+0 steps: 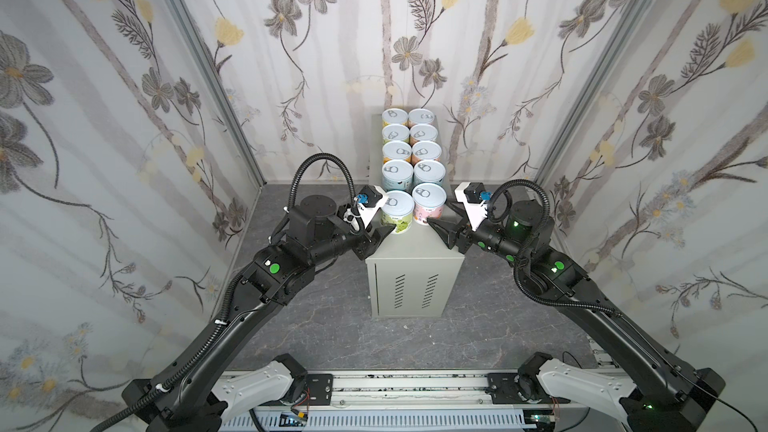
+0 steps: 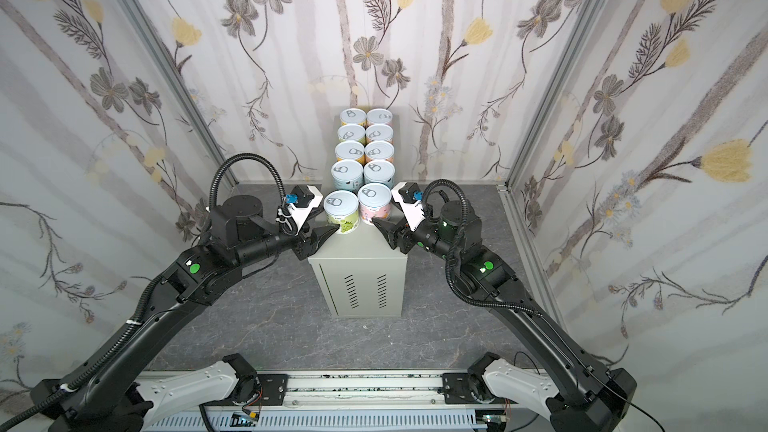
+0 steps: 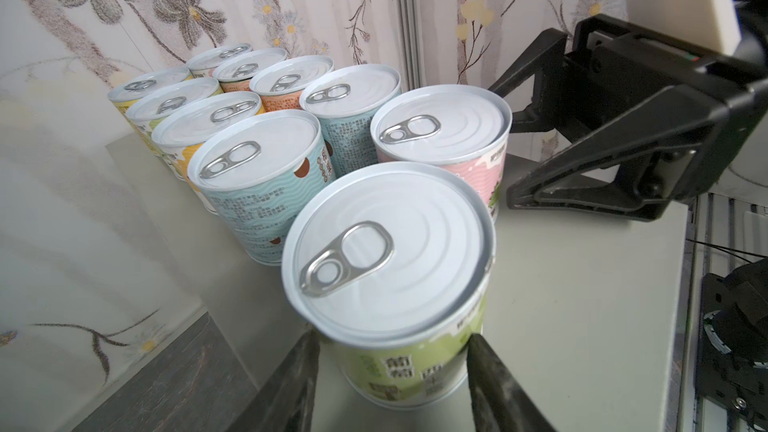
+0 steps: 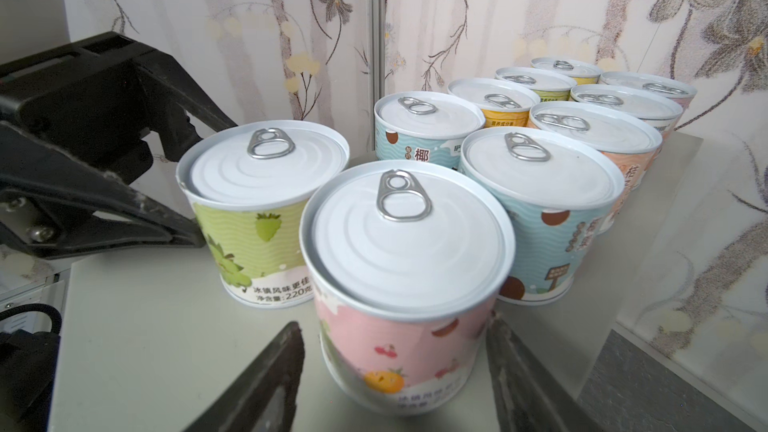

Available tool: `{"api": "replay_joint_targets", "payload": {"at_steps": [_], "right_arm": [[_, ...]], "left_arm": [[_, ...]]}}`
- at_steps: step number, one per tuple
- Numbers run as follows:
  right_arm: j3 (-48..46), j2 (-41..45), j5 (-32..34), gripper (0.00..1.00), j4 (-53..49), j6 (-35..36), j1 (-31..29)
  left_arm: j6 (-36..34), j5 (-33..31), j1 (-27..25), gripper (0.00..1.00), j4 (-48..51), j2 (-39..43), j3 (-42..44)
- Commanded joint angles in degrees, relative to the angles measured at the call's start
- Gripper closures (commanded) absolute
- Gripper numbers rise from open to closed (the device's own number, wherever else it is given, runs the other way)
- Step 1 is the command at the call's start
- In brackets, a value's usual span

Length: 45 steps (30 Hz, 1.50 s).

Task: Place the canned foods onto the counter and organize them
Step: 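Release the green can with the left gripper while the right approaches, then press the green and pink cans together toward the group with both grippers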

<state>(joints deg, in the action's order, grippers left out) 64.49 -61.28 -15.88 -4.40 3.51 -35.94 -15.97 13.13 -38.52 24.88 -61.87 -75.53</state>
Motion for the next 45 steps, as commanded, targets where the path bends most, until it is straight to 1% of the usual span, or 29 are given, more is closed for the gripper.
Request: {"api": "replay_joint_targets", "payload": {"at_steps": [1,6,13,24,30,45], "right_arm": [[0.4,0.2,0.9,0.28,1.6,0.5,0.0],[0.2,0.2,1.5,0.28,1.4,0.5,0.0],[-0.1,-0.1,1.6,0.28,1.6,0.8,0.0],[-0.1,-0.4,1.6,0.29,1.4,0.9,0.0],[-0.4,-0.4,1.8,0.29,1.5,0.9,0.0],[-0.6,-1.0,1.6,0.29,1.5,1.1,0.0]], "left_arm": [[-1.1,1.7,0.4,0.44,-3.2,-0.7,-0.6],[-1.0,1.0,0.6,0.45,-3.9,-1.5,-0.7],[-0.9,-1.6,1.1,0.47,-4.9,-2.0,-0.6],[-1.2,-0.9,1.3,0.47,-6.3,-2.3,-0.1],[-1.2,-0.9,1.5,0.50,-6.6,-2.9,-0.2],[-1.3,-1.2,1.6,0.50,-6.7,-3.8,-0.4]]}}
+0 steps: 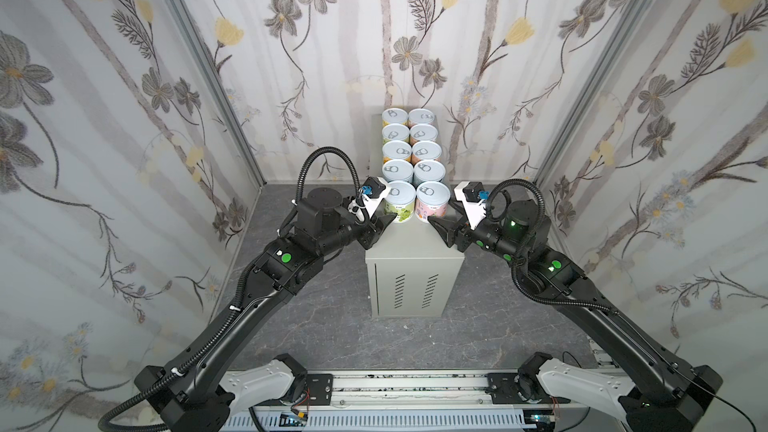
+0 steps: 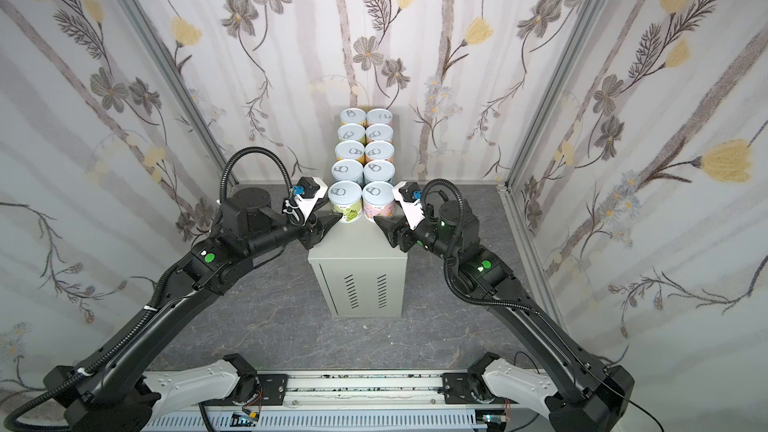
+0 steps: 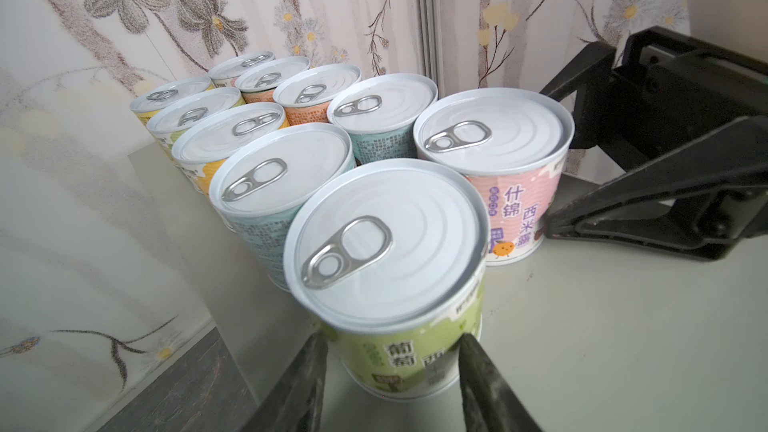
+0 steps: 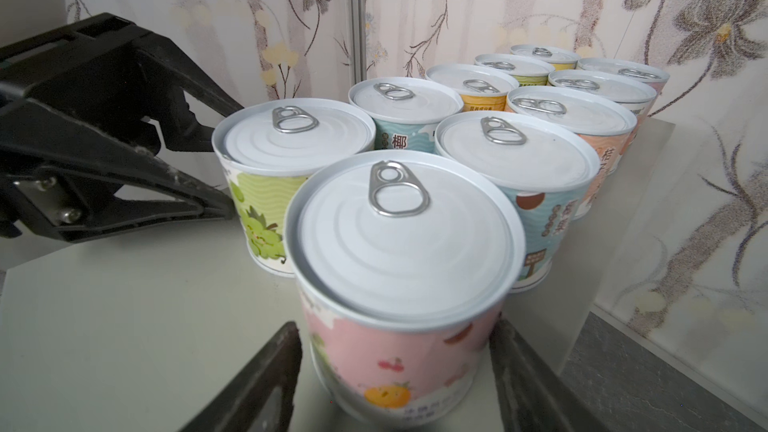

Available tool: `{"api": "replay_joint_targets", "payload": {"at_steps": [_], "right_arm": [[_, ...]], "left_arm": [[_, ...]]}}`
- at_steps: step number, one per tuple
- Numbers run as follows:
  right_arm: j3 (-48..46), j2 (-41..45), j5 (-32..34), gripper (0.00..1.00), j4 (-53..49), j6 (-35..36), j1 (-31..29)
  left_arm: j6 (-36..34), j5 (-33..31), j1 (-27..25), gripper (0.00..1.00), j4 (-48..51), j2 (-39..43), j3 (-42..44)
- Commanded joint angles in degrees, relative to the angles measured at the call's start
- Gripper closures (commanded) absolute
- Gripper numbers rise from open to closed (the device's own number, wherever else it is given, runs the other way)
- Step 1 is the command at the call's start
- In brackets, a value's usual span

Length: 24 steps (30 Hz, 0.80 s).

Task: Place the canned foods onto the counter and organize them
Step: 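Press the green and pink cans together toward the group with both grippers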

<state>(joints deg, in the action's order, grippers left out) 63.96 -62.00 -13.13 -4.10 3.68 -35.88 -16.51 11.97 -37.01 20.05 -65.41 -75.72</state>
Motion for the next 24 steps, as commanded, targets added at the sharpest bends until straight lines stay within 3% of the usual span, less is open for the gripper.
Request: {"api": "replay_joint_targets", "payload": {"at_steps": [1,24], "right_arm": [[-0.2,-0.3,-1.2,0.29,1.2,0.8,0.0],[-0.9,-0.2,-0.5,0.34,1.8,1.0,0.1]], "left_arm": [[-0.7,-0.1,0.0,0.50,-1.9,-0.2,-0.2],[-0.4,1.6,0.0,0.49,-1.3,-0.3,-0.6]]}}
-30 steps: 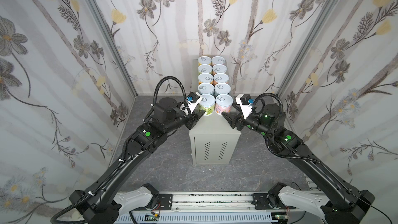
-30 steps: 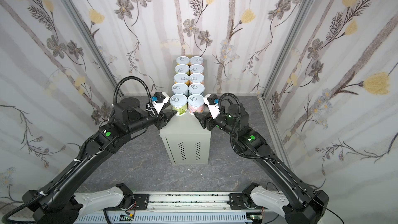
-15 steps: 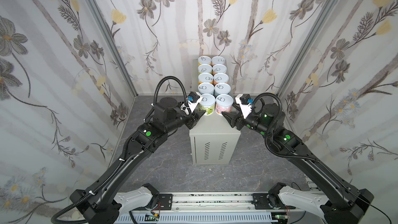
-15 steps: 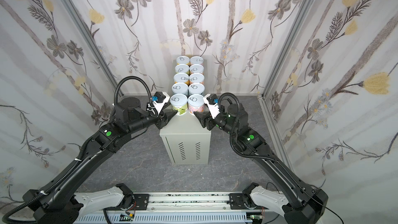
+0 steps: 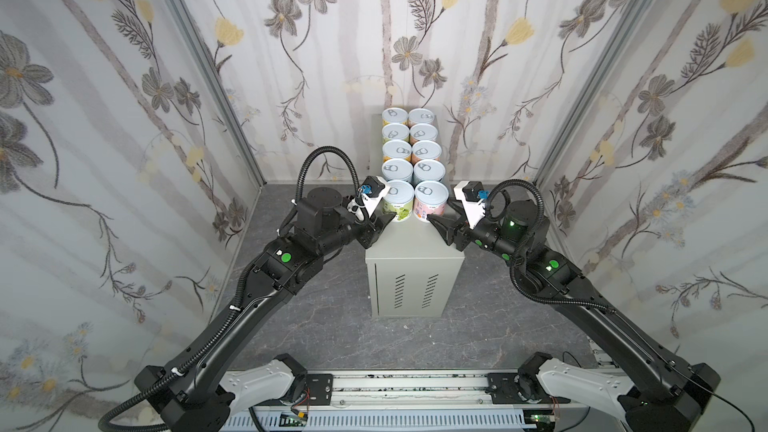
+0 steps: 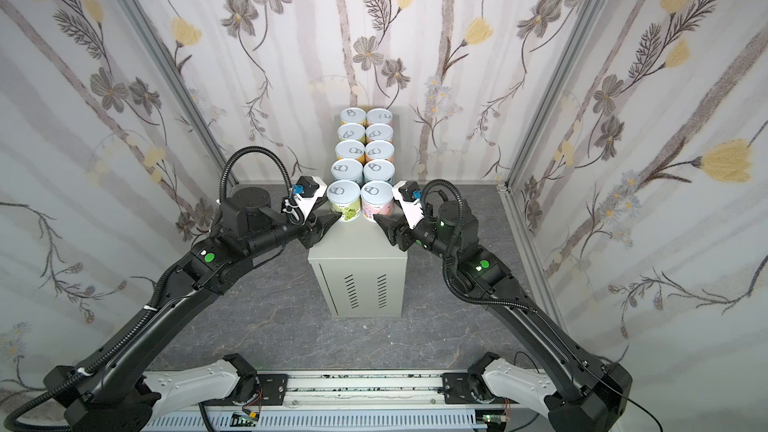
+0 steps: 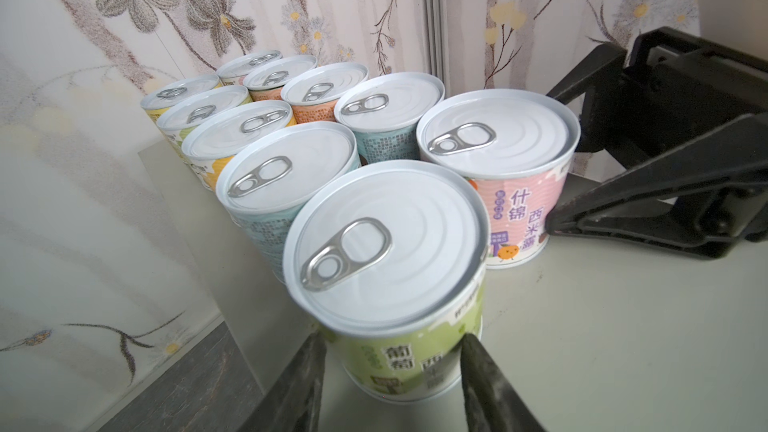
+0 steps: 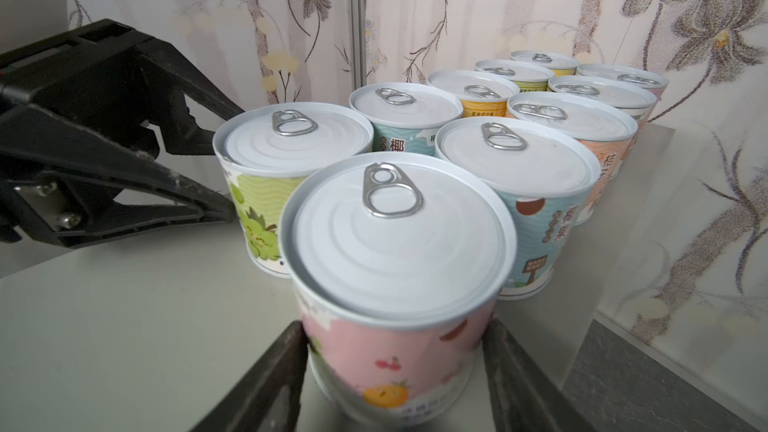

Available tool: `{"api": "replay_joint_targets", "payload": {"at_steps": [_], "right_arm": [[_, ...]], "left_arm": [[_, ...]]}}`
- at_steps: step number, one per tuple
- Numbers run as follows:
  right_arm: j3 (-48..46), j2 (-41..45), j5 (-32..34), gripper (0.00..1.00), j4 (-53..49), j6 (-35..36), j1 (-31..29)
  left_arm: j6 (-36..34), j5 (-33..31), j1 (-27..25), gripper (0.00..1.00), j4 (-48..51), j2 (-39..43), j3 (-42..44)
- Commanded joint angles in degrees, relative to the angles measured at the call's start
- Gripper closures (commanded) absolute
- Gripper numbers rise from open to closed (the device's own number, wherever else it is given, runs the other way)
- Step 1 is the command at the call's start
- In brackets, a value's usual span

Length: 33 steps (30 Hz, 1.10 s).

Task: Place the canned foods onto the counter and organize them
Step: 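Press the green and pink cans together toward the group with both grippers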

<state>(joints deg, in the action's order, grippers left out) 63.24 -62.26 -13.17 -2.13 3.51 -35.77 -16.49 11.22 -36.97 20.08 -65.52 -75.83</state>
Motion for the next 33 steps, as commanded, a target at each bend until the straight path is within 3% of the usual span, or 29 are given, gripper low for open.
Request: {"api": "replay_joint_targets", "payload": {"at_steps": [1,18,26,33], "right_arm": [[-0.2,0.0,-0.4,0.34,-0.1,1.1,0.0],[-0.7,0.0,0.0,0.33,-0.1,1.1,0.5],[-0.7,-0.1,-0.3,0.25,-0.4,1.3,0.6],[-0.7,-0.3,-0.9,0.27,-0.4,1.5,0.6]], "left_arm": [[-0.5,2.6,0.0,0.49,-1.4,-0.3,-0.5],[-0.5,3.9,0.0,0.50,-1.8,-0.5,-0.5],[-0.3,3.8,0.0,0.50,-1.5,-0.5,-0.5],[-0.1,3.1,0.0,0.49,-1.6,0.1,-0.4]]}}
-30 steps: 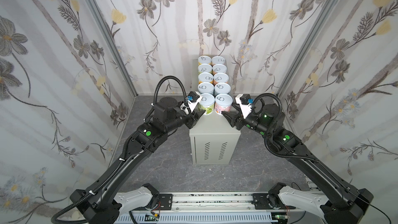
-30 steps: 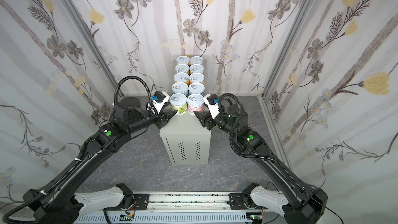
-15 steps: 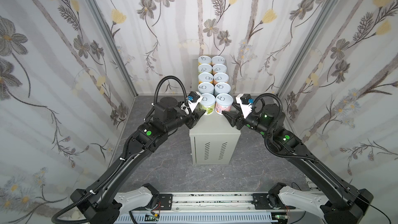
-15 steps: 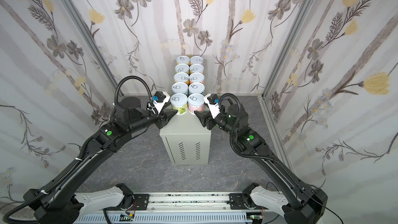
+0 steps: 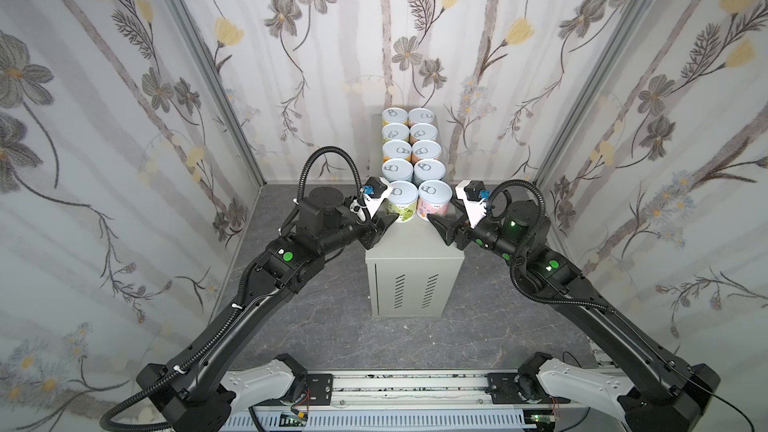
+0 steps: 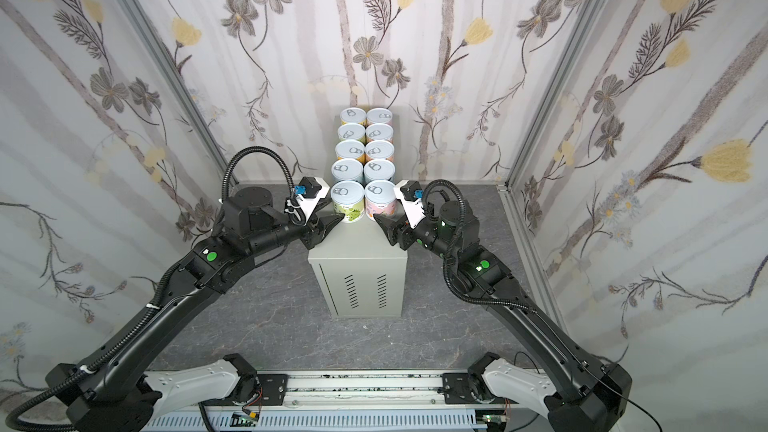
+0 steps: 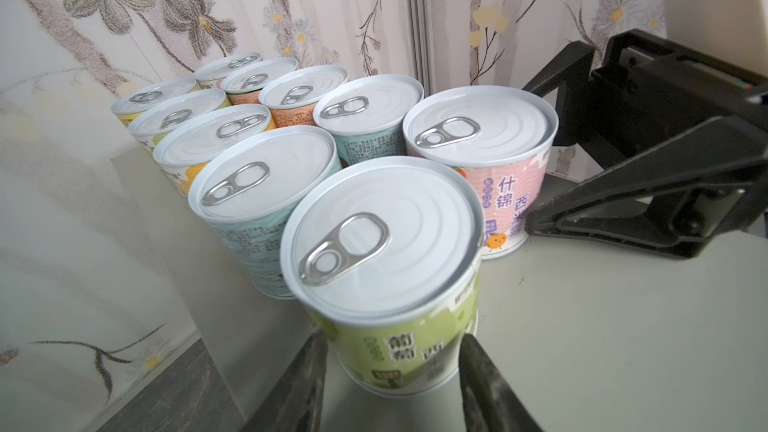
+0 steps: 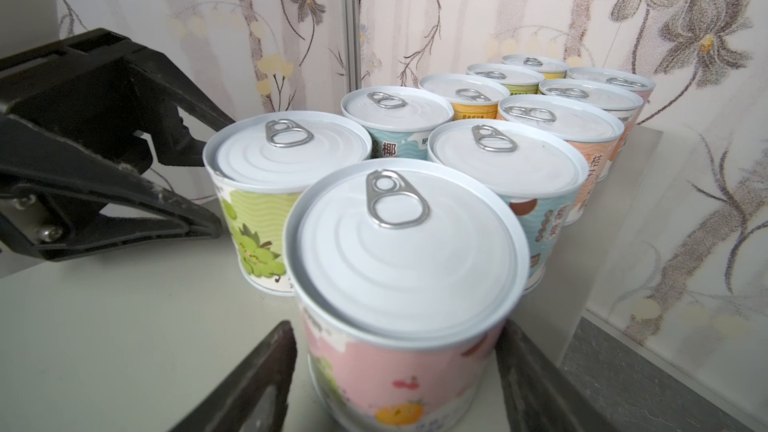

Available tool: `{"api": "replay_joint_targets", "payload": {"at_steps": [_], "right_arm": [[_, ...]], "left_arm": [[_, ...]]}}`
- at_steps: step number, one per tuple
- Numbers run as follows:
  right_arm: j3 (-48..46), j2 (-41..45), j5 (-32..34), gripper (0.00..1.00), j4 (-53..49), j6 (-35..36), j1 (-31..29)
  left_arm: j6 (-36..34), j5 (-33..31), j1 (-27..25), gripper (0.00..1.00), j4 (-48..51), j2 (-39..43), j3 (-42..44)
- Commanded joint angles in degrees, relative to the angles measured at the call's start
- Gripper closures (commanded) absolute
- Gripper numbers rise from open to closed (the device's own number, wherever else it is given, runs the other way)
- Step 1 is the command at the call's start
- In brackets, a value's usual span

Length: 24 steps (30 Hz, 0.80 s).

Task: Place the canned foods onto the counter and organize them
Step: 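Press the green and pink cans together toward the group with both grippers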

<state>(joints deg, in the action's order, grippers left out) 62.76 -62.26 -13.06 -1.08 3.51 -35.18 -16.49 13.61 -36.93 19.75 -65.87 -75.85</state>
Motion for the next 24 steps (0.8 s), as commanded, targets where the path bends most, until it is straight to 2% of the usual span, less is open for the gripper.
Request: {"api": "replay_joint_targets", "payload": {"at_steps": [1,8,19,24], "right_arm": [[-0.2,-0.3,-1.1,0.28,-1.4,1.5,0.0],[0.0,-0.5,-1.0,0.32,-1.2,1.6,0.0],[-0.2,-0.5,-0.8,0.32,-1.4,1.7,0.0],[-0.7,0.1,0.1,0.25,-1.4,1.6,0.0]], "left_arm": [[-0.1,0.4,-0.1,0.48,-1.3,0.6,-0.3],[0.0,-0.1,0.0,0.39,-2.1,2.1,0.5],[0.1,1.0,-0.1,0.40,-1.8,1.7,0.6],[0.0,1.9,0.0,0.45,-1.9,0.9,0.6]]}}
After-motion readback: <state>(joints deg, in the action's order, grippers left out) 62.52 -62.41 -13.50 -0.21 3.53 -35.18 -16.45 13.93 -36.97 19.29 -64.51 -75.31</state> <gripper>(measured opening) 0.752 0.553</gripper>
